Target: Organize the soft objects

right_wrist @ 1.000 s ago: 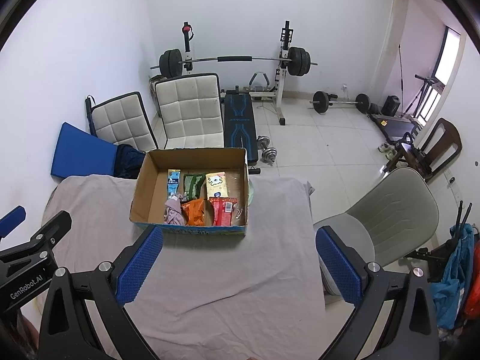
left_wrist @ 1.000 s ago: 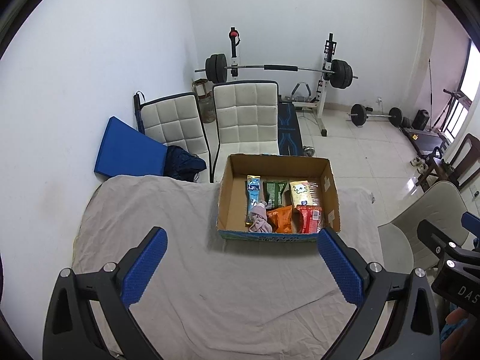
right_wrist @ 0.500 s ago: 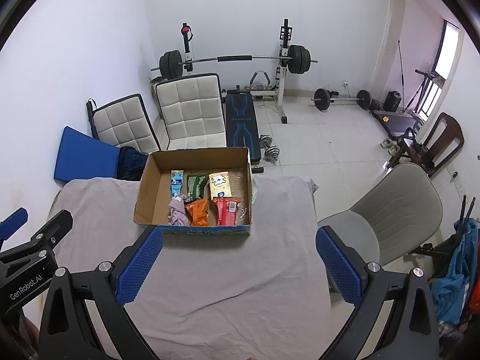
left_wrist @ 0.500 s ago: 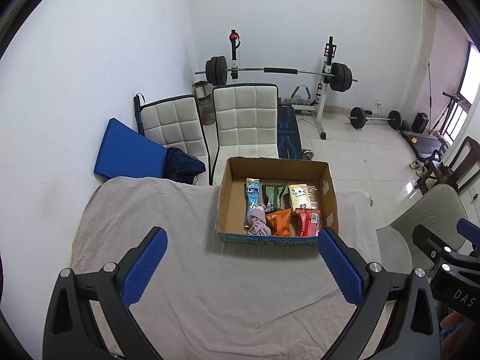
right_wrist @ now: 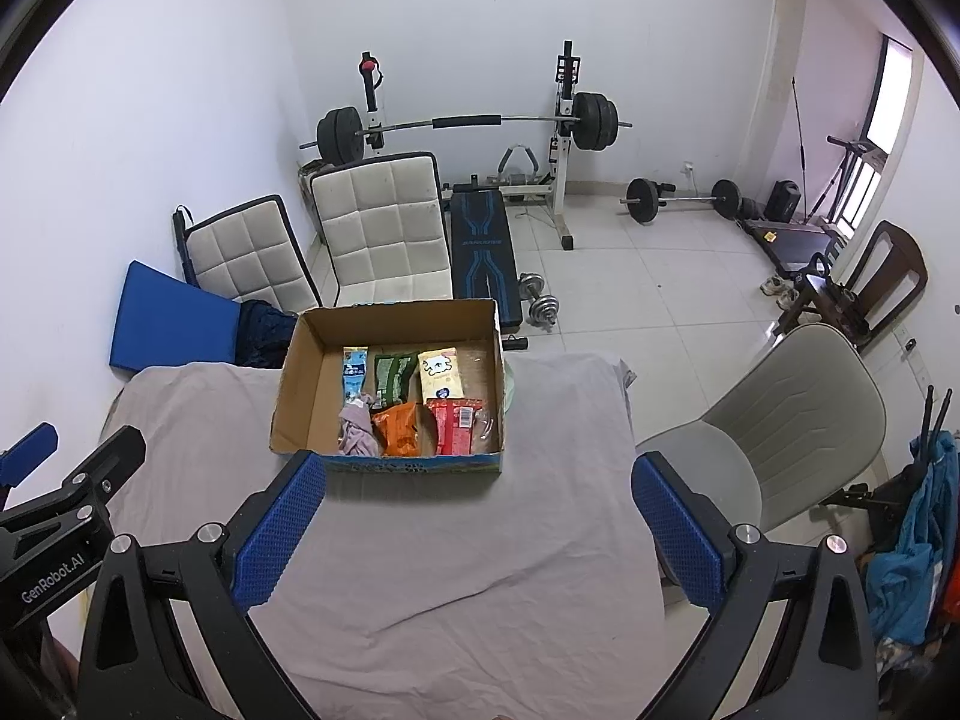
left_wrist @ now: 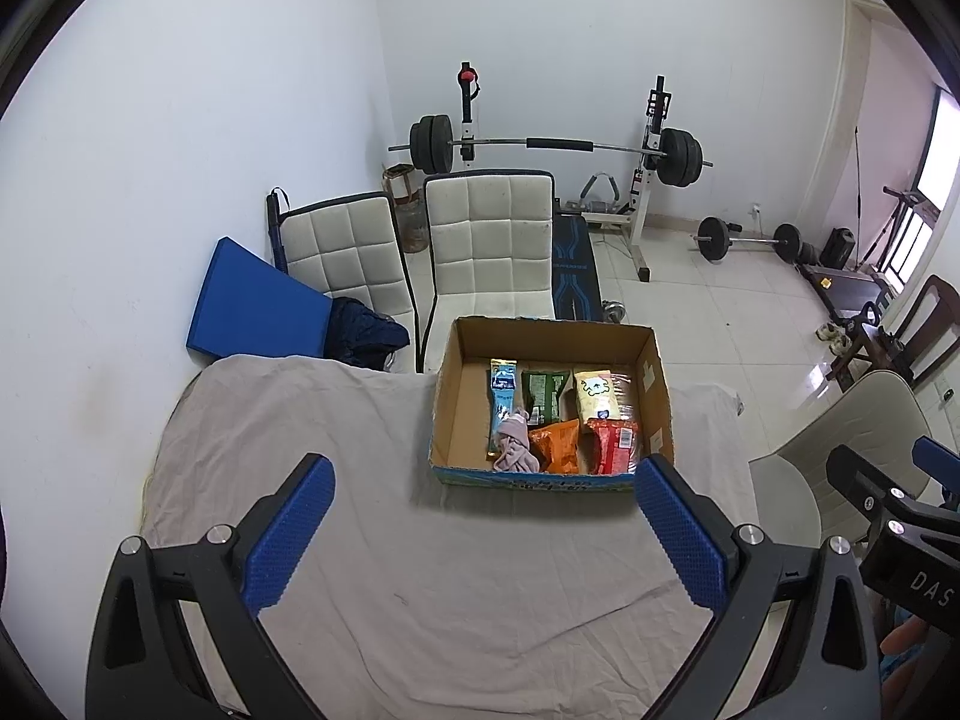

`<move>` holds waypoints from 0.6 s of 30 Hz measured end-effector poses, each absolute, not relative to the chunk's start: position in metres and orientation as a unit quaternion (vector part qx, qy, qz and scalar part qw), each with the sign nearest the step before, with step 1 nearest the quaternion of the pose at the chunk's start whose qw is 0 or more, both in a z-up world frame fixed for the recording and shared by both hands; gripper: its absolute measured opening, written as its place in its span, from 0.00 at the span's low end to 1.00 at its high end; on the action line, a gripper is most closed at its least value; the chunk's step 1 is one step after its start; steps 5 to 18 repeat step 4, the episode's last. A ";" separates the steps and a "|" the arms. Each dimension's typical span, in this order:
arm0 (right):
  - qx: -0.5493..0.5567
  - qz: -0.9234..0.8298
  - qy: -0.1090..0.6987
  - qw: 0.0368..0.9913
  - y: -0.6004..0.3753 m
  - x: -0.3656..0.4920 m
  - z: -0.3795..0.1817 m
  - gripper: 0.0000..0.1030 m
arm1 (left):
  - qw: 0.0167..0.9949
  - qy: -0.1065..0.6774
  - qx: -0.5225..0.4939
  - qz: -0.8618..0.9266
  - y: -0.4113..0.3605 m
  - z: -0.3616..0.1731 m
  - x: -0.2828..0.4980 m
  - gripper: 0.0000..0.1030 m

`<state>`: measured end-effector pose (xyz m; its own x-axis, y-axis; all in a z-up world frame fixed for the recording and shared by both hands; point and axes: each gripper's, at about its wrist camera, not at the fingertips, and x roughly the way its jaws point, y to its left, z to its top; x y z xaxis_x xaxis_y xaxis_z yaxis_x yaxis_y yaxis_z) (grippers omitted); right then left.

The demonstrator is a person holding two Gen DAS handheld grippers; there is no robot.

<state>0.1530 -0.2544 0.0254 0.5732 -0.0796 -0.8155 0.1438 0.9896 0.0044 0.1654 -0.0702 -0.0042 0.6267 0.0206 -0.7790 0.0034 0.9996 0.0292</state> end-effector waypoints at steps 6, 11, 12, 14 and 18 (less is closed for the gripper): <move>0.036 -0.064 0.459 0.886 -0.254 0.153 0.026 1.00 | 0.903 0.429 0.015 0.003 -0.070 -0.003 0.162 1.00; 0.036 -0.064 0.459 0.886 -0.254 0.153 0.026 1.00 | 0.903 0.429 0.015 0.003 -0.070 -0.003 0.162 1.00; 0.036 -0.064 0.459 0.886 -0.254 0.153 0.026 1.00 | 0.903 0.429 0.015 0.003 -0.070 -0.003 0.162 1.00; 0.036 -0.064 0.459 0.886 -0.254 0.153 0.026 1.00 | 0.903 0.429 0.015 0.003 -0.070 -0.003 0.162 1.00; 0.036 -0.064 0.459 0.886 -0.254 0.153 0.026 1.00 | 0.903 0.429 0.015 0.003 -0.070 -0.003 0.162 1.00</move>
